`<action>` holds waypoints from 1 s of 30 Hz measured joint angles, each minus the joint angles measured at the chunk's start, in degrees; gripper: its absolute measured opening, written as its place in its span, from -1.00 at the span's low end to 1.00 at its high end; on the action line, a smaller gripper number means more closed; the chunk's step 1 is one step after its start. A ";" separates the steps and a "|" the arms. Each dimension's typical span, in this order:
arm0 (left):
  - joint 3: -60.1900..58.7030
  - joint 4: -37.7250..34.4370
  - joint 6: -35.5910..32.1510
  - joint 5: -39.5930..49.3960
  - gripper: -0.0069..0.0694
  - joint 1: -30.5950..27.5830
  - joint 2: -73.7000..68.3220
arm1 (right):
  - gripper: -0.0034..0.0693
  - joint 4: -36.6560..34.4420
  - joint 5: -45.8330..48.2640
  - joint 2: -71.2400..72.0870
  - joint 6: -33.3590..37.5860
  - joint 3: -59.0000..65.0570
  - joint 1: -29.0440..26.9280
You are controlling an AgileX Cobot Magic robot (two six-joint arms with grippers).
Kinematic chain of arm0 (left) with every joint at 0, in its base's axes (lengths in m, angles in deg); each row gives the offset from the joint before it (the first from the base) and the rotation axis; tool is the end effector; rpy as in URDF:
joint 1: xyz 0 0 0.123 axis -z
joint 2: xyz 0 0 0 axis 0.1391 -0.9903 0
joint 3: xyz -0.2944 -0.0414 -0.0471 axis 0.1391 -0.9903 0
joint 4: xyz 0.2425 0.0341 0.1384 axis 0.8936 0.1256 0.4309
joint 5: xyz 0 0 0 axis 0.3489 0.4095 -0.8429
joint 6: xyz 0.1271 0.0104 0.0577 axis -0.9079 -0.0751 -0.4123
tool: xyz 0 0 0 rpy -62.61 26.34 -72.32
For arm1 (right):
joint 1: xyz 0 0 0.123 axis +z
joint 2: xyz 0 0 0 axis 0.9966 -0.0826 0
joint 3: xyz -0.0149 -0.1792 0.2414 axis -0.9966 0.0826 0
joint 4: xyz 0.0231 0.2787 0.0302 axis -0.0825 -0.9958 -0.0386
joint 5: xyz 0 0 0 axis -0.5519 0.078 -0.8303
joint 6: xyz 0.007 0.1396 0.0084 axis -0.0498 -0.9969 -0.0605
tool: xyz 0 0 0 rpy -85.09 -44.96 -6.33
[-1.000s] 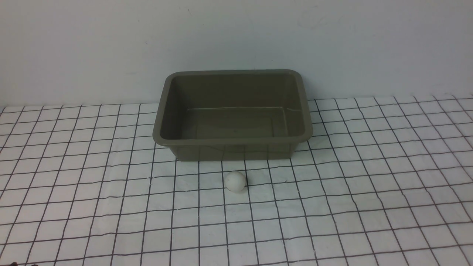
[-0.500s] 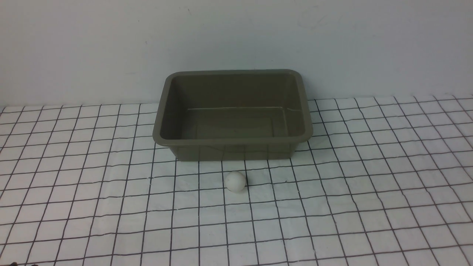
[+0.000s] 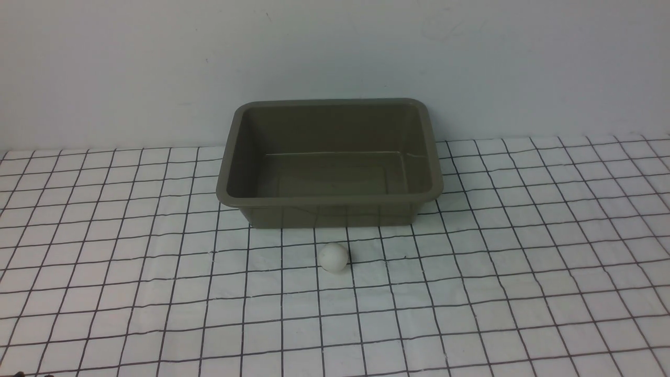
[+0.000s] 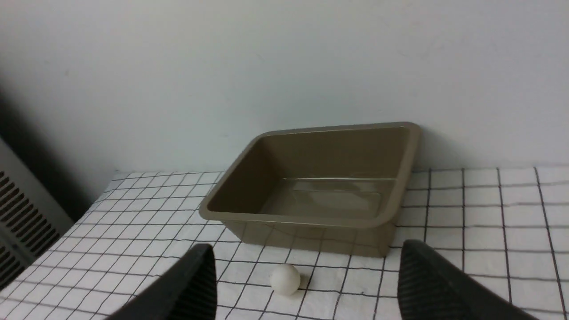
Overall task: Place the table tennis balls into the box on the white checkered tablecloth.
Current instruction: 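Reach for and grasp a ping pong ball on the table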
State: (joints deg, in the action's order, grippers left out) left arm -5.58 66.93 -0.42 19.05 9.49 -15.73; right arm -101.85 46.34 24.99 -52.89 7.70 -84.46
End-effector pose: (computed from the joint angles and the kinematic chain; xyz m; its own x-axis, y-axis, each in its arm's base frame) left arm 0.1125 -0.0050 0.1548 -0.3041 0.0999 -0.9474 0.0677 0.9942 0.0831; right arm 0.1096 0.0713 0.3472 -0.3371 0.1523 -0.9291 -0.4398 0.8471 0.2985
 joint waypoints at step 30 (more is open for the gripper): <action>0.00 0.00 0.03 0.00 -0.36 0.00 0.00 | 0.36 -19.63 8.56 -23.57 28.65 -0.51 0.00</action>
State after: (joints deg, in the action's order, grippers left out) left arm -5.58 66.93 -0.39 19.05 9.49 -15.73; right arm -121.47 54.90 1.42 -24.23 7.19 -84.46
